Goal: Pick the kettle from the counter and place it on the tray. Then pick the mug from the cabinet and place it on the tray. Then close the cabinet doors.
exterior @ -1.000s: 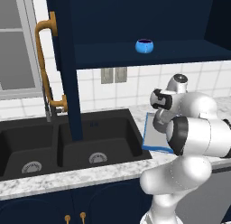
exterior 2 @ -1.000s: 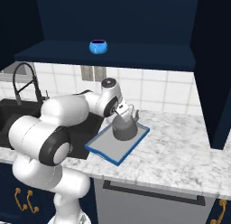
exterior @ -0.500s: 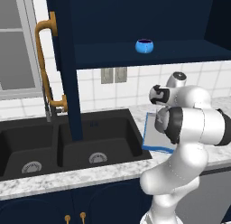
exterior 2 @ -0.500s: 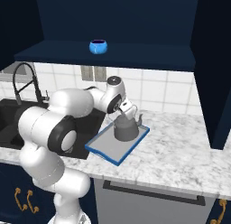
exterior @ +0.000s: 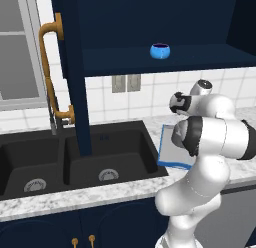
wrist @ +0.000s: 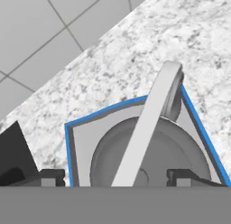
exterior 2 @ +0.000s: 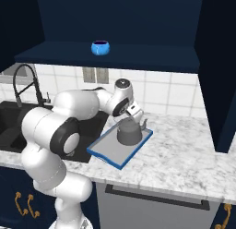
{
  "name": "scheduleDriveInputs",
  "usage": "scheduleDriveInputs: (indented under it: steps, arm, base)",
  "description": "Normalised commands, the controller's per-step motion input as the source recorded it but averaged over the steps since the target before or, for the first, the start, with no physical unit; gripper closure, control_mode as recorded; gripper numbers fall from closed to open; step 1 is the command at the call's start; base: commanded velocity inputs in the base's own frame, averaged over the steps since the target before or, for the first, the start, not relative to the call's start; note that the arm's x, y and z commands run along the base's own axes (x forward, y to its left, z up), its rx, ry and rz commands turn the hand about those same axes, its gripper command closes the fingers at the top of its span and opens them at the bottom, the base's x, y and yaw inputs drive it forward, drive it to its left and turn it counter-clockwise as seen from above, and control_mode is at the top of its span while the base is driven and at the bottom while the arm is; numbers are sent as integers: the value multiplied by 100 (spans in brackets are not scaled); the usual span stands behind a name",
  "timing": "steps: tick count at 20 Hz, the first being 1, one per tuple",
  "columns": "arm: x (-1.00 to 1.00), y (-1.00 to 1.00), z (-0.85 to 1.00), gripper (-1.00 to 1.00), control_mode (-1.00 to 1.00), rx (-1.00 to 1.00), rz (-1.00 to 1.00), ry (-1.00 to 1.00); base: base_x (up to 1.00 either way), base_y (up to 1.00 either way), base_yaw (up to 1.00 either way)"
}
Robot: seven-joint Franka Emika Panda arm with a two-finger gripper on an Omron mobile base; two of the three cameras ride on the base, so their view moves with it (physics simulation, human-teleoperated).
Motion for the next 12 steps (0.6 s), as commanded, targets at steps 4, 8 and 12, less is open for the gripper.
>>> scheduleDriveInputs:
  steps: [4,8,12]
  arm:
    - [-2,0,10,-100,-100,0,4,0]
    - [-12,0,35,-100,-100,0,7,0]
    - [-53,4,45,-100,-100,0,5,0]
  base:
    - [0,0,0]
    - [0,0,0]
    - [0,0,0]
